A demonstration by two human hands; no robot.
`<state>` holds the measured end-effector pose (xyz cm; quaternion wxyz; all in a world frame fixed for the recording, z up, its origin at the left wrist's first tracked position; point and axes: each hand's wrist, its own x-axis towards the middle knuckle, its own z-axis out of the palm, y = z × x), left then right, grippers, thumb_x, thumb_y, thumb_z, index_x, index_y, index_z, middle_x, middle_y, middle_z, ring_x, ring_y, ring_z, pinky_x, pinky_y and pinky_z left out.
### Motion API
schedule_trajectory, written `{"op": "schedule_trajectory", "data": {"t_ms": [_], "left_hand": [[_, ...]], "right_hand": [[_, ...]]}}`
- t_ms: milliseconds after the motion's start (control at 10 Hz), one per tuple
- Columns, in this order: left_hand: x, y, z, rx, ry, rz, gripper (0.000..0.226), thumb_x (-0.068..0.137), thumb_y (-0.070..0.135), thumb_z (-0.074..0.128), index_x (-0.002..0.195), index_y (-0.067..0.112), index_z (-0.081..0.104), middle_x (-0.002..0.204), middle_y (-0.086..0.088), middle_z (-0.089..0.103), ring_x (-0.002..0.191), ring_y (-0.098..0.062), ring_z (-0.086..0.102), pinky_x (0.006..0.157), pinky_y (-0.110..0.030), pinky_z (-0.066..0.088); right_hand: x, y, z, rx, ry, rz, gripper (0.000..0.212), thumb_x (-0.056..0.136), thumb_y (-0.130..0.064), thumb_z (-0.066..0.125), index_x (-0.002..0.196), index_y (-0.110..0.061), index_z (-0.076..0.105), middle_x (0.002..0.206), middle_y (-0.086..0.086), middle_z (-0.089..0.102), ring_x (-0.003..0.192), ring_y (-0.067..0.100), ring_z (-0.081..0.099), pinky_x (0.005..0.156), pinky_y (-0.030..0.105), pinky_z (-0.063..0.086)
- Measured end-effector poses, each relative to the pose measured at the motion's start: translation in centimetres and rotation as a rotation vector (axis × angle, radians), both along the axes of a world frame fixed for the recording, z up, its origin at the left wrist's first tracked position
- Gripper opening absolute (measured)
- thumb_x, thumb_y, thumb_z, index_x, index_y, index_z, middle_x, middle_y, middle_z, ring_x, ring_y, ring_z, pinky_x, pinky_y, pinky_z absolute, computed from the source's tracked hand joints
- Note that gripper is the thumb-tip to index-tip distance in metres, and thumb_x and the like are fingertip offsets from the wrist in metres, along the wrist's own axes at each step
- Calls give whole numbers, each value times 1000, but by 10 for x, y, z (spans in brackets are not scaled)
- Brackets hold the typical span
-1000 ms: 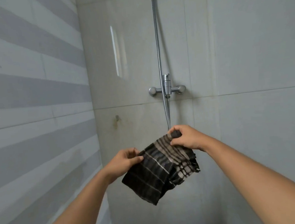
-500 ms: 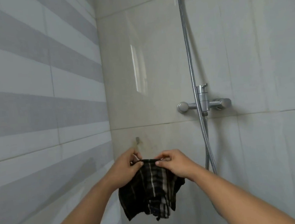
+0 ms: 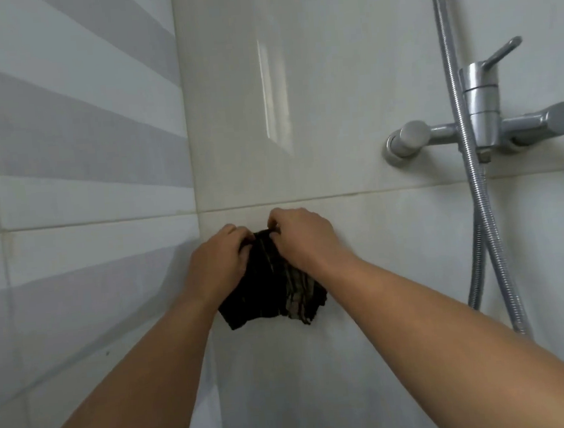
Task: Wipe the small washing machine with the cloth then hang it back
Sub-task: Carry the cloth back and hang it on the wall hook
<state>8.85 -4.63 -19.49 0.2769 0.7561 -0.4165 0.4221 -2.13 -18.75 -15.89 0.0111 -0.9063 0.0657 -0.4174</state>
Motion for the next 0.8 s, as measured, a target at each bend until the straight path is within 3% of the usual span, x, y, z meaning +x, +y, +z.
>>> {"op": "schedule_trajectory", "data": {"t_ms": [100,200,300,400,500,600,700,800], "left_hand": [[3,-11,-12,-90,207,-86,19,93,25,60,109,22,68,107,2,69,93,-20,66,78,-40,56],[2,-11,-22,-149,241,-128,26,87,24,59,108,19,73,111,3,61,102,-16,60,85,-35,54],[-7,-8,-30,-168,322,-194,34,83,25,54,109,17,75,112,3,61,104,-15,59,90,-33,53],[-24,-4,-36,-251,627,-347,34,91,19,52,117,23,73,114,6,71,103,-11,66,94,-35,56],[-40,5,-36,-331,739,-417,32,96,16,51,119,30,68,113,11,71,104,-7,66,89,-27,56],[-63,18,-38,-317,715,-384,31,95,23,54,123,30,65,114,14,69,104,-2,64,82,-21,51],[-72,23,-39,-298,677,-311,31,96,29,56,126,30,64,118,15,64,104,-1,59,85,-22,47],[-98,43,-48,-322,666,-321,30,97,27,56,126,30,63,121,14,62,100,9,55,80,-15,42]], "right_hand": [[6,1,-12,-159,-9,-56,16,99,-18,51,107,-16,65,102,6,63,86,30,64,62,33,44],[-1,0,-27,-160,-11,-48,20,100,-19,49,110,-14,66,106,8,58,85,30,62,62,34,42],[-7,5,-40,-166,12,-80,23,98,-18,49,113,-14,66,112,9,59,99,30,58,70,37,42],[-13,18,-49,-58,123,-112,32,95,-23,50,124,-16,60,122,10,55,110,31,53,87,43,46],[-24,27,-47,62,218,-133,46,92,-25,51,137,-19,51,130,11,49,119,33,48,97,48,43],[-42,35,-45,99,266,-188,50,92,-23,50,141,-18,45,135,11,46,123,32,45,101,50,40],[-49,38,-47,131,322,-218,52,92,-22,51,143,-18,41,138,11,44,125,33,43,101,51,40],[-81,50,-47,192,253,-147,58,94,-21,49,150,-23,35,141,10,43,127,32,43,102,49,40]]}}
